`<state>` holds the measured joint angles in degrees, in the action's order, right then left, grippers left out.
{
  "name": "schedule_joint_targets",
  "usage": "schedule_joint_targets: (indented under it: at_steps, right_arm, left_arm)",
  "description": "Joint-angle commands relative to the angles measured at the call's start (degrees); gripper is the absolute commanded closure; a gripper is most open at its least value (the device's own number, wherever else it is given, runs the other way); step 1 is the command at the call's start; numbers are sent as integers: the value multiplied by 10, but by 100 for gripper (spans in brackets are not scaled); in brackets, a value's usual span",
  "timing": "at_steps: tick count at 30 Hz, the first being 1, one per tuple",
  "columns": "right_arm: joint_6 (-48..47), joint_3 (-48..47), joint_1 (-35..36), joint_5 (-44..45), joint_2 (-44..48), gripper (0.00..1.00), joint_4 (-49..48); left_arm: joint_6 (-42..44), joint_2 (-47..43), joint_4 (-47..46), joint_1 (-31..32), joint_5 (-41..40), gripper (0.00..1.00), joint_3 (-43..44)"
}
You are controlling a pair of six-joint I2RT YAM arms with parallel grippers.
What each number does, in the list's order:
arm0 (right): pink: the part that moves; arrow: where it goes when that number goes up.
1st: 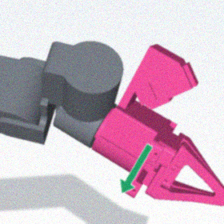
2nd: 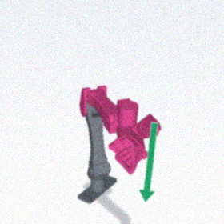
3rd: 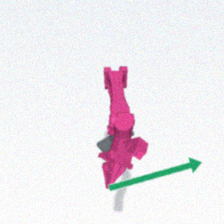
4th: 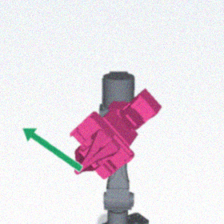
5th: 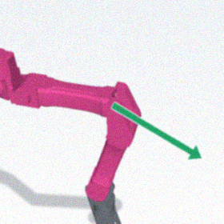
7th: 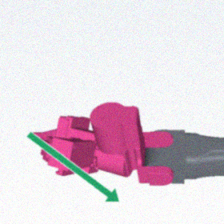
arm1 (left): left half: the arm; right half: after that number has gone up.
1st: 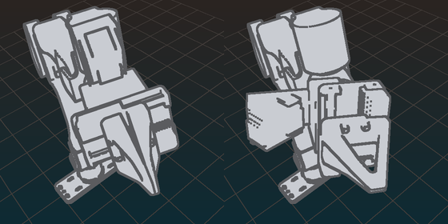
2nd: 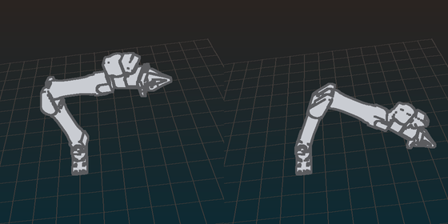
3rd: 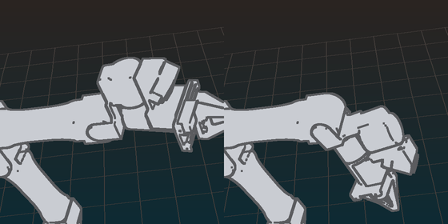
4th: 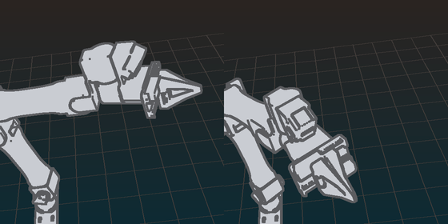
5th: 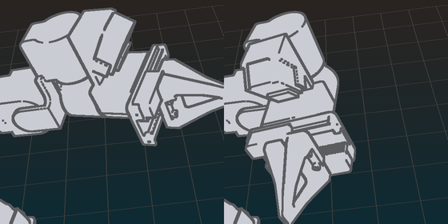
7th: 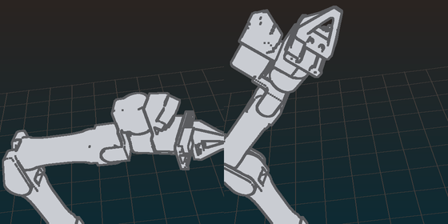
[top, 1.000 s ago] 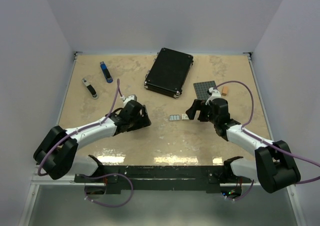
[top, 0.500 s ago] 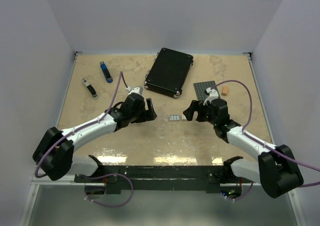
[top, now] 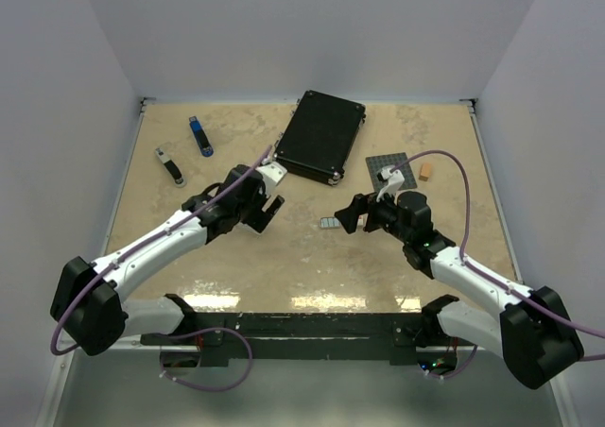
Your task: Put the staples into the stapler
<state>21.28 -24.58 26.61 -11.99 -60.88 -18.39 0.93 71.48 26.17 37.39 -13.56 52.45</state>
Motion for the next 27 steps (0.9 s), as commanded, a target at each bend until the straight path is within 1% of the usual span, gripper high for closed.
schedule_joint_targets:
  at_steps: [1,4,6,10,13,15,16,17,19,23,27]
  right_arm:
    - [-13,11,5,-15,15,2,-43]
    - [-14,10,5,-20,10,2,-45]
    - [-13,12,5,-22,9,2,-47]
    - [-14,15,6,-25,5,2,-54]
    - [-13,14,5,-23,7,2,-55]
    - [-13,14,5,-22,6,2,-55]
    - [-13,14,5,-22,6,2,-55]
    - [-13,14,5,-22,6,2,-54]
    - [-13,15,5,-22,7,2,-54]
    - [-13,15,5,-21,8,2,-55]
    - [-13,15,6,-24,3,2,-58]
  left_arm:
    - [159,11,19,-3,-13,10,-29]
    - [189,31,7,-2,-20,11,-39]
    - [219,57,12,-1,-2,5,-42]
    - [230,109,9,1,-30,4,-28]
    - [239,148,-3,-1,-60,6,-11]
    - [246,167,-17,-6,-71,13,2]
    - [247,173,-29,-13,-67,18,11]
    - [247,182,-31,-18,-56,20,17]
    - [242,195,-31,-34,-46,20,38]
    - [225,217,-38,-61,4,21,63]
    - [211,227,-41,-80,35,21,81]
